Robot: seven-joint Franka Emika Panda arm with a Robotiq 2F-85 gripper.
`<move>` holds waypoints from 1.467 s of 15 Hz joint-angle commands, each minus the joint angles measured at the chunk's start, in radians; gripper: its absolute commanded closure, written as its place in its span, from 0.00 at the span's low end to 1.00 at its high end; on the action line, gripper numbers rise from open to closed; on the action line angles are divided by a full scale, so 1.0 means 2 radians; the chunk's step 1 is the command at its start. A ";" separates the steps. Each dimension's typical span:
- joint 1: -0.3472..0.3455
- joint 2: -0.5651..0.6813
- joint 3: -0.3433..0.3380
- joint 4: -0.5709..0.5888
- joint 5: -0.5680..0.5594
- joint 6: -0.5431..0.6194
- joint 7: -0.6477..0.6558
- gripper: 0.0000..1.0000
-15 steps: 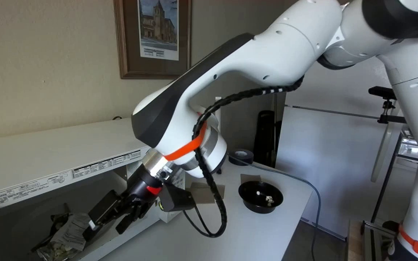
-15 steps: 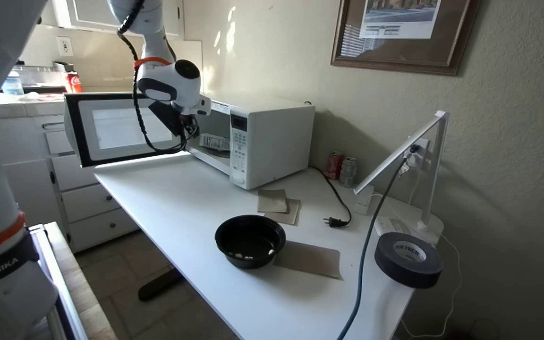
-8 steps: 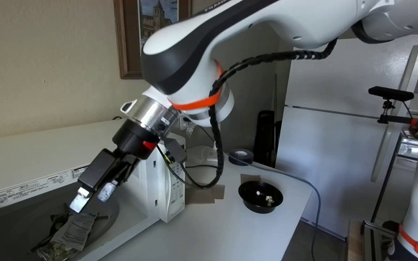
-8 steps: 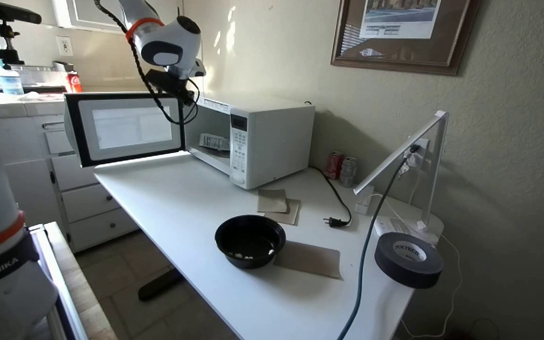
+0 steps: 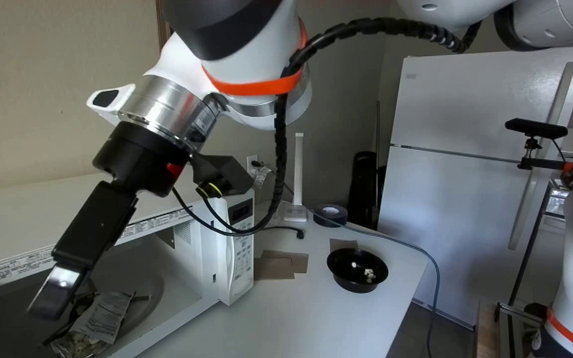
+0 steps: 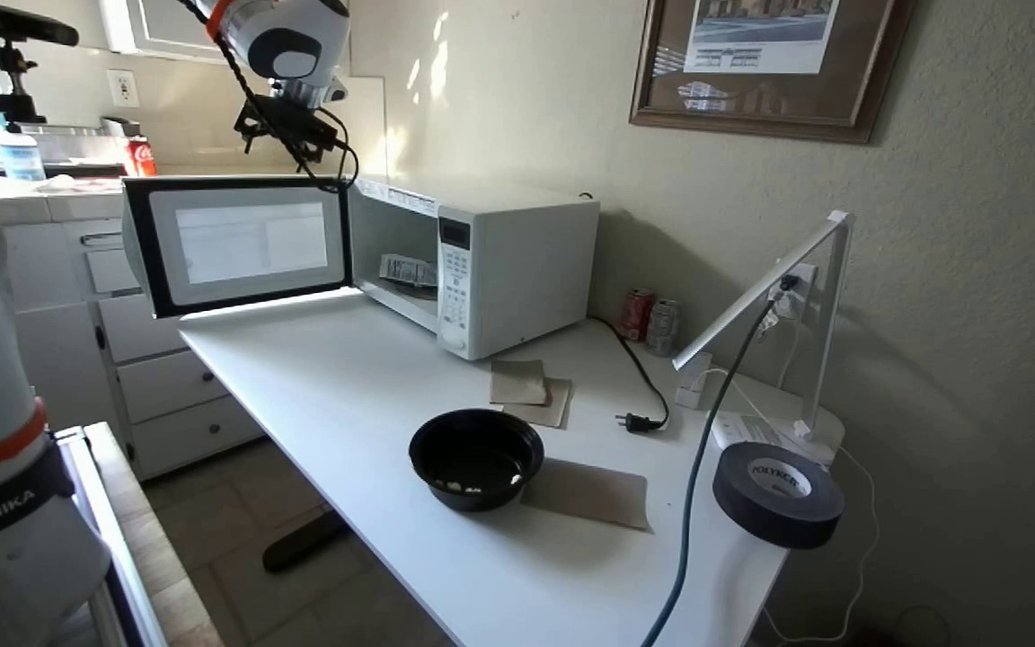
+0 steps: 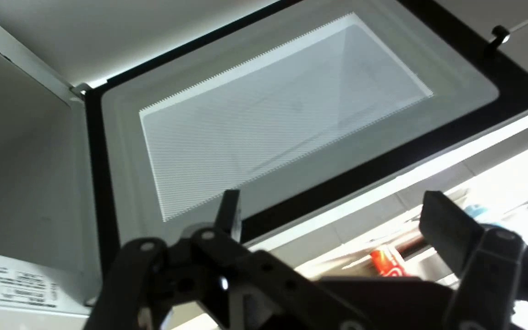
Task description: Open the microwave by pushing the right corner button, pick up the black and white packet and put it into the microwave, close the microwave door
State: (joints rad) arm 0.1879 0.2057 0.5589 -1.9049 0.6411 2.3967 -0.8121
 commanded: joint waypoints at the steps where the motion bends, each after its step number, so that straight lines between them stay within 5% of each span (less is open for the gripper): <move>1: 0.024 -0.001 -0.021 0.005 0.003 -0.004 -0.002 0.00; 6: 0.028 -0.001 -0.032 0.006 0.003 -0.003 -0.001 0.00; 18: 0.110 0.115 -0.011 0.164 -0.102 -0.060 -0.105 0.00; 19: 0.115 0.126 -0.012 0.177 -0.113 -0.067 -0.107 0.03; 20: 0.120 0.137 -0.011 0.190 -0.123 -0.070 -0.110 0.26; 22: 0.130 0.154 -0.012 0.215 -0.141 -0.076 -0.109 0.32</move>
State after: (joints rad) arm 0.4144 0.4341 0.5361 -1.5818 0.4272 2.2889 -1.0228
